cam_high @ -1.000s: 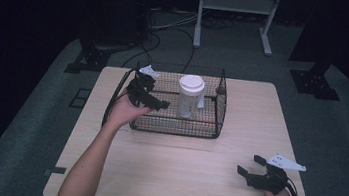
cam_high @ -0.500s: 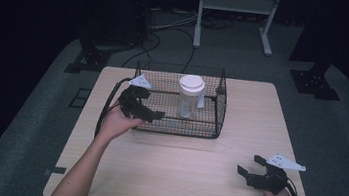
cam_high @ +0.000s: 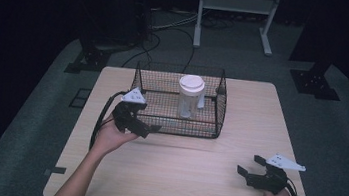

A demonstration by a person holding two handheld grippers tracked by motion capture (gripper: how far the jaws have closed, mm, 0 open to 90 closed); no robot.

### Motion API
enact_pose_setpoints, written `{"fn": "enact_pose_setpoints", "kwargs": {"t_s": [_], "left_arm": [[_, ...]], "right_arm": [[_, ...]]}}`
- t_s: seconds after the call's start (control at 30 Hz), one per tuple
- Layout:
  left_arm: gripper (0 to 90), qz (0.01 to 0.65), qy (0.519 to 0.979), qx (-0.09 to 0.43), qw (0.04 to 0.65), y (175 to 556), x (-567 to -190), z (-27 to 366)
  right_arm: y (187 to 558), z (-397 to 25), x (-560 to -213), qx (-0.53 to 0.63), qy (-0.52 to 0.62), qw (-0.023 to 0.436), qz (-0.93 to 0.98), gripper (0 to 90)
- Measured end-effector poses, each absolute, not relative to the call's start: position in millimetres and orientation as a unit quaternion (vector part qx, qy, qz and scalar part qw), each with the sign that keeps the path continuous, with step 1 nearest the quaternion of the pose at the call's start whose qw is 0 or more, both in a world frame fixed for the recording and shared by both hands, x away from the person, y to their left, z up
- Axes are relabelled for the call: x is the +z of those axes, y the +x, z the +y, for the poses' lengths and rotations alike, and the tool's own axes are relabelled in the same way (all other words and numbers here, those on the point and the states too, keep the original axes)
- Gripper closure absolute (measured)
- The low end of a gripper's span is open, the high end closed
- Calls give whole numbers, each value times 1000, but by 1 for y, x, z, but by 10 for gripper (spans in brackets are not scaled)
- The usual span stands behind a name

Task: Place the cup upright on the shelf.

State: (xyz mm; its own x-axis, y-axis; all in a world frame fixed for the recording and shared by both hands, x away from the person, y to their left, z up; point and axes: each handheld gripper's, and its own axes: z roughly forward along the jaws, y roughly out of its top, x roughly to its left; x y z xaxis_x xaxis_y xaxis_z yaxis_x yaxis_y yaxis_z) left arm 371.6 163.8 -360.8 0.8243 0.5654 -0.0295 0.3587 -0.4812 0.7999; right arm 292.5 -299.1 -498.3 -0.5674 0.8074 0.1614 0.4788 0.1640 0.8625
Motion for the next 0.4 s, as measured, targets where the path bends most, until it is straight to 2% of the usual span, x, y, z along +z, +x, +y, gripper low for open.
{"fn": "enact_pose_setpoints", "kwargs": {"t_s": [0.4], "left_arm": [[0,275,846,130,437,338,-380,184]], "right_arm": [[293,-299,-498,481,433,170,743,129]]}}
